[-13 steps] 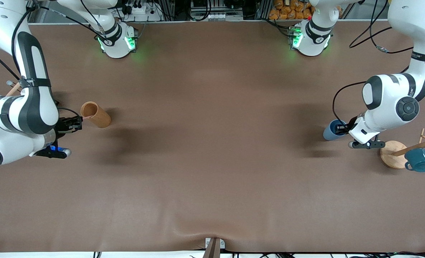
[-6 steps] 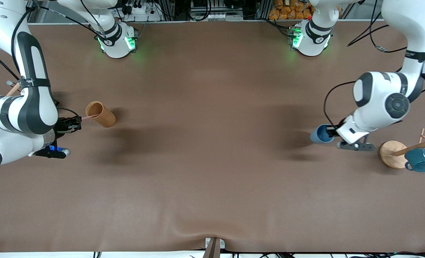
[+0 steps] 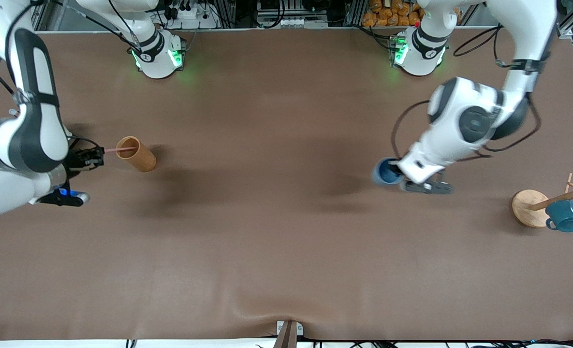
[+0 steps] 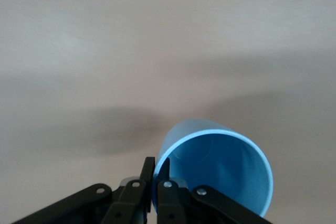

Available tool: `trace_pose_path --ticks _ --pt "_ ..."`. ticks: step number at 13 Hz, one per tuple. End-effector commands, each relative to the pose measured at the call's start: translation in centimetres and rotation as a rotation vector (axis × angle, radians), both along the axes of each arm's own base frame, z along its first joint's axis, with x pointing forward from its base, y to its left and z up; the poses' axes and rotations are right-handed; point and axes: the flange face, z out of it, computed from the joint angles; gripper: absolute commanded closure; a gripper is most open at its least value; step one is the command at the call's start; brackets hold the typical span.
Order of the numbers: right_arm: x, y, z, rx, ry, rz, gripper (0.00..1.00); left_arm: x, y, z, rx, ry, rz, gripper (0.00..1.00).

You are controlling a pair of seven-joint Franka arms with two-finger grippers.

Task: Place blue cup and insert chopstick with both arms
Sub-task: 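Carry the blue cup with the left gripper while the right gripper lifts the chopstick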

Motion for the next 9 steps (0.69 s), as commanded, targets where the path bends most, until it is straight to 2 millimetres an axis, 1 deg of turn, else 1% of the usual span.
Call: trace_pose_path --ticks 1,2,3,4,5,6,7,9 --pt "-0.8 2.2 6.7 -0.005 -0.050 0.023 1.00 -2.0 -8.0 0.0 0.001 0.024 0.062 1.00" --pt "-0.7 3.5 9.3 -0.006 -0.074 0.043 1.00 -3.3 -10.8 -0.6 0.004 0.040 0.096 1.00" --pt "-0.5 4.6 11.9 -0.015 -0.110 0.045 1.00 -3.9 -12.6 -1.5 0.003 0.058 0.146 1.00" --pt "-0.3 5.8 13.8 -0.022 -0.153 0.040 1.00 -4.5 -14.3 -2.6 -0.005 0.069 0.174 1.00" --pt "-0.2 7.3 15.5 -0.025 -0.191 0.037 1.00 -5.5 -16.4 -3.6 -0.024 0.067 0.181 1.00" --pt "-0.2 8.4 16.7 -0.031 -0.219 0.030 1.00 -6.3 -18.0 -4.4 -0.042 0.064 0.197 1.00" --pt "-0.3 9.4 17.3 -0.037 -0.235 0.016 1.00 -6.9 -19.1 -5.0 -0.057 0.062 0.227 1.00" --pt "-0.2 11.8 17.4 -0.058 -0.260 -0.028 1.00 -8.4 -21.4 -6.1 -0.080 0.065 0.256 1.00"
